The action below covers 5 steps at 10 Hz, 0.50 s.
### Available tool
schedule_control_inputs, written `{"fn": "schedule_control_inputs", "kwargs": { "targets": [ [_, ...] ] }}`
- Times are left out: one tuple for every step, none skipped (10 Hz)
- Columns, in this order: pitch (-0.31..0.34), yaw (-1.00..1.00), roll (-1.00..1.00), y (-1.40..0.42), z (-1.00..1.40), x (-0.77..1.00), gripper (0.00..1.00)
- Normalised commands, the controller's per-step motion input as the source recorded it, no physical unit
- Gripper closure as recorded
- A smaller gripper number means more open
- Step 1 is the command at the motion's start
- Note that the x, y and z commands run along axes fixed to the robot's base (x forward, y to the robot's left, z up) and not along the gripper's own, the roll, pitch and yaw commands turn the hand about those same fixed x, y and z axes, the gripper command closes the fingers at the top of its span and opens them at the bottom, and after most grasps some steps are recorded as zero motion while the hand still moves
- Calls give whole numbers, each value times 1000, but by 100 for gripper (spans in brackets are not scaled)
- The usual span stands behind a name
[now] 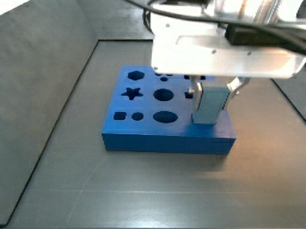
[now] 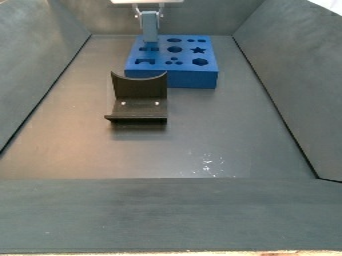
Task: Pick up the rectangle object. Move up. Place the rectangle object on the fixture. Regrasp the rectangle object. Move to above the board. Insert the rectangle object.
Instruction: Insert the rectangle object.
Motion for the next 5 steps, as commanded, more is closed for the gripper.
{"fn": "schedule_control_inputs", "kwargs": {
  "targets": [
    [-71,0,-309,-69,-694,0,100],
    [-100,0,-303,-43,-677,0,100],
    [-63,0,-214,-6,-414,0,100],
    [-11,0,-83,0,-37,0,100],
    [0,0,0,0,0,0,100]
  ]
}}
